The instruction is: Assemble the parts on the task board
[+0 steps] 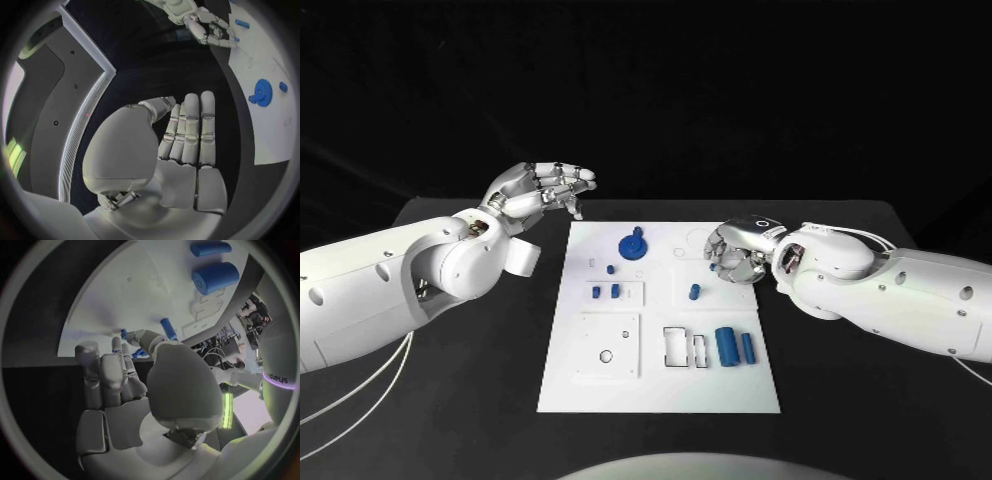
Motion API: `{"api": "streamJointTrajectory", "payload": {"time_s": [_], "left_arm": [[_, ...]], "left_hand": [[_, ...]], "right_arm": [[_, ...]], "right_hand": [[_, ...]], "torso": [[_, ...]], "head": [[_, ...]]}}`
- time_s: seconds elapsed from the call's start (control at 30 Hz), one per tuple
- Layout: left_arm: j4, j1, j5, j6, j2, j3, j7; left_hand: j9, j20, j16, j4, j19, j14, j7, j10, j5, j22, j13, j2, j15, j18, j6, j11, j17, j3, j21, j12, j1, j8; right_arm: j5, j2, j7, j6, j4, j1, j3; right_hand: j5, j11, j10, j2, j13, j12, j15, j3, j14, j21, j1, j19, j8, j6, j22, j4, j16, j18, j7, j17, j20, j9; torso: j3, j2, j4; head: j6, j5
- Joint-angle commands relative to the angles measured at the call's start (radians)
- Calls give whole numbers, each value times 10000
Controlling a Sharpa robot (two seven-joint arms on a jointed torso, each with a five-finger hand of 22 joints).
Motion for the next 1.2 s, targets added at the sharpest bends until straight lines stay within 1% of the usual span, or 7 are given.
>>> {"api": "streamJointTrajectory", "payload": {"time_s": [0.03, 0.63, 0.93, 0.97, 1.0, 1.03, 1.2], "left_arm": [[15, -1, 584, -86, -1, 7, 357], [-43, 0, 409, -10, -15, 7, 220], [-42, 1, 310, -2, -31, 6, 163], [-41, 1, 303, -1, -32, 6, 159], [-41, 1, 298, 2, -33, 6, 156], [-41, 1, 293, 6, -34, 6, 153], [-39, 1, 240, 23, -40, 6, 142]], "left_hand": [[12, 4, -66, 2, -36, -55, -12, 102, 55, -20, -12, 4, 4, 79, 14, -6, -12, -51, -51, 43, -71, 56], [8, -3, -110, -38, -33, -93, -9, 82, 62, -60, -25, 5, 0, 80, -3, -4, -30, -61, -106, 35, -51, 48], [5, -4, -147, -54, -35, -123, 0, 62, 62, -87, -35, 16, 5, 78, -18, 4, -46, -66, -145, 26, -47, 40], [5, -4, -147, -54, -35, -123, 0, 62, 62, -87, -35, 16, 5, 78, -18, 4, -46, -66, -145, 26, -47, 40], [5, -4, -147, -54, -35, -123, 0, 62, 62, -87, -35, 16, 5, 78, -18, 4, -46, -66, -145, 26, -47, 40], [5, -4, -147, -54, -35, -123, 0, 62, 62, -87, -35, 16, 5, 78, -18, 4, -46, -66, -145, 26, -47, 40], [4, -4, -158, -66, -35, -131, 1, 57, 60, -94, -38, 14, 5, 78, -22, 5, -51, -68, -156, 25, -39, 38]], "right_arm": [[-548, 60, -389, 332, -44, -54, 2], [-781, 241, -656, 267, -108, -165, 3], [-1271, 310, -1041, 536, -145, -275, 3], [-1294, 312, -1056, 541, -145, -284, 3], [-1308, 312, -1065, 543, -143, -290, 3], [-1320, 313, -1073, 547, -139, -296, 3], [-1361, 312, -1117, 558, -103, -317, 3]], "right_hand": [[3, 13, 98, -18, 17, -49, 45, -31, 207, 81, -105, 104, -13, 92, 47, 133, 83, -212, -10, 47, 3, 25], [10, -52, 322, 118, 47, -35, -4, 56, 184, 269, 187, 301, 91, 255, 164, 210, 267, -254, -65, 142, -37, 115], [-95, -137, 582, -219, 112, 15, -72, -160, 142, 319, 484, 347, 251, 373, 230, 13, 373, -268, -163, 159, -110, 239], [-4431, -245, 509, -344, 136, -9, 24, -2996, 131, 202, -176, 262, 237, 61, 165, -1081, 420, -380, -524, 190, 29, 319], [-5912, -144, 500, 635, 126, -48, -142, -2367, 115, 155, 492, 285, 297, 158, 126, -1072, 429, -255, -120, 190, -172, 353], [-5861, -160, 540, 609, 143, -30, -68, -2392, 114, 126, 454, 299, 301, 168, 105, -1012, 429, -284, -208, 179, -121, 352], [-5861, -151, 503, 454, 163, -42, -47, -2531, 111, 78, 438, 331, 283, 126, 71, -938, 436, -280, -207, 158, -91, 342]], "torso": [[3, 9, 23], [11, 8, 10], [0, 1, 1], [-1, -4, 2], [1, -5, 2], [1, -9, 3], [1, -8, 2]], "head": [[-52, 7], [-123, 17], [-175, -8], [-182, -6], [-185, -1], [-187, 5], [-189, 10]]}}
